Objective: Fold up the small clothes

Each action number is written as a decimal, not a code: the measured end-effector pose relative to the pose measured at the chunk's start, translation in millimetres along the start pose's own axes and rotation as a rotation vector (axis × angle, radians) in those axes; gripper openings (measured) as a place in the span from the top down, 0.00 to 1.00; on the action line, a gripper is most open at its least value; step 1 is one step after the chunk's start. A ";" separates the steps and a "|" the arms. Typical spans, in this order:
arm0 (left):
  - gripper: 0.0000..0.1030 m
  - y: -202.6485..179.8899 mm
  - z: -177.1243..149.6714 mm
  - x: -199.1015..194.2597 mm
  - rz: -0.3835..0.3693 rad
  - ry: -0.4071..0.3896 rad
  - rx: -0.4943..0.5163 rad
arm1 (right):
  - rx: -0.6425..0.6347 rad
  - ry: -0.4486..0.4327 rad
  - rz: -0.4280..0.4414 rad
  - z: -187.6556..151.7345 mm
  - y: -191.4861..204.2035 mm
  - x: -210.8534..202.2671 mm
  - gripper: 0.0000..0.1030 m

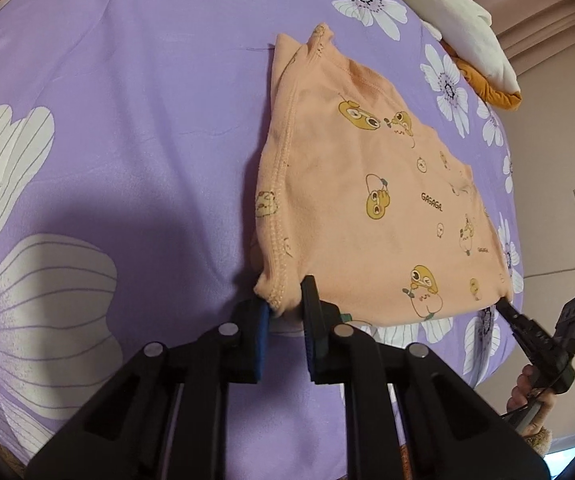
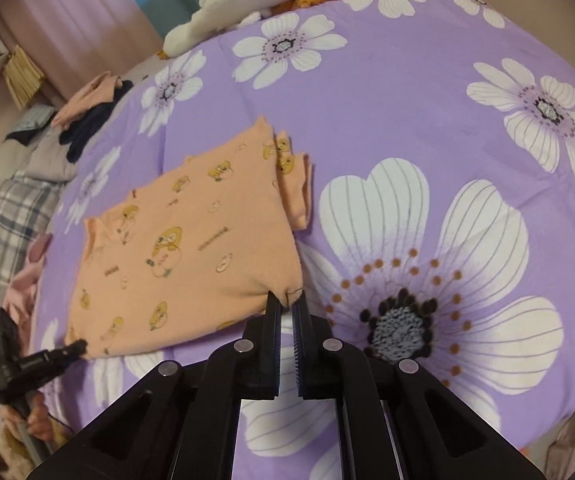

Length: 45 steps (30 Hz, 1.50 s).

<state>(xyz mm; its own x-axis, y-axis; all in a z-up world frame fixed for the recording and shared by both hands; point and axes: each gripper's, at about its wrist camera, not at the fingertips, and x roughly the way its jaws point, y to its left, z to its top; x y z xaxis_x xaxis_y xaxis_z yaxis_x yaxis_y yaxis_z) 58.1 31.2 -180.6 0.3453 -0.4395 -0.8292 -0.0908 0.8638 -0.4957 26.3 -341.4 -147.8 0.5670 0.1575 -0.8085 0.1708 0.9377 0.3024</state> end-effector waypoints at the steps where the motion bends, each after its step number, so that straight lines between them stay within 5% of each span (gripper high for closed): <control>1: 0.83 -0.1 1.0 0.6 0.002 0.005 -0.004 | -0.006 0.018 -0.025 -3.3 -0.3 7.1 0.95; 3: 0.83 0.0 1.5 0.7 0.004 0.008 -0.005 | 0.008 0.068 -0.047 -9.2 -4.2 25.4 0.95; 11: 0.83 -6.0 0.5 -1.7 0.029 0.010 0.009 | 0.003 0.043 -0.063 -13.4 -4.4 28.7 0.95; 15: 0.75 -11.2 -1.2 -4.4 0.044 0.009 0.021 | 0.007 0.033 -0.063 -17.8 -3.1 23.7 0.94; 17: 0.66 -12.6 -1.5 -8.8 0.046 0.003 0.021 | 0.033 0.035 -0.039 -18.2 -6.0 18.1 0.84; 19: 0.51 -14.2 -0.7 -16.4 0.049 -0.025 0.025 | 0.086 0.014 0.017 -20.5 -14.5 7.4 0.51; 21: 0.45 -15.8 0.9 -23.1 0.042 -0.059 0.034 | 0.140 -0.015 0.093 -23.0 -25.5 -1.6 0.45; 24: 0.44 -15.8 4.9 -24.0 0.033 -0.075 0.032 | 0.246 0.002 0.222 -26.6 -42.6 7.4 0.45; 32: 0.44 -12.3 9.4 -6.0 0.034 -0.025 -0.007 | 0.318 -0.003 0.400 -10.9 -29.9 46.7 0.45; 36: 0.44 -15.1 11.0 -2.7 0.044 -0.034 -0.007 | 0.338 -0.046 0.419 9.7 -19.9 61.0 0.47; 38: 0.46 -16.1 11.3 -1.8 0.044 -0.043 -0.011 | 0.352 -0.048 0.413 16.5 -16.9 68.0 0.55; 40: 0.54 -18.1 10.2 -0.7 0.049 -0.049 -0.011 | 0.358 -0.044 0.386 21.6 -14.2 73.5 0.79; 42: 0.65 -18.8 8.8 0.0 0.052 -0.043 -0.014 | 0.370 -0.049 0.350 23.6 -12.6 72.3 0.85; 45: 0.65 -16.9 8.0 -3.5 0.033 -0.037 -0.029 | 0.368 -0.075 0.283 22.4 -6.2 56.4 0.88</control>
<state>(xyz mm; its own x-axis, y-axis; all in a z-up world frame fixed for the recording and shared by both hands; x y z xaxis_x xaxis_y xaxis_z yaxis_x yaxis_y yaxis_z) 65.9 20.1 -167.2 0.3760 -0.4012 -0.8353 -0.1298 0.8697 -0.4762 75.3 -345.2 -183.9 0.6869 0.3560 -0.6336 0.2674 0.6868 0.6758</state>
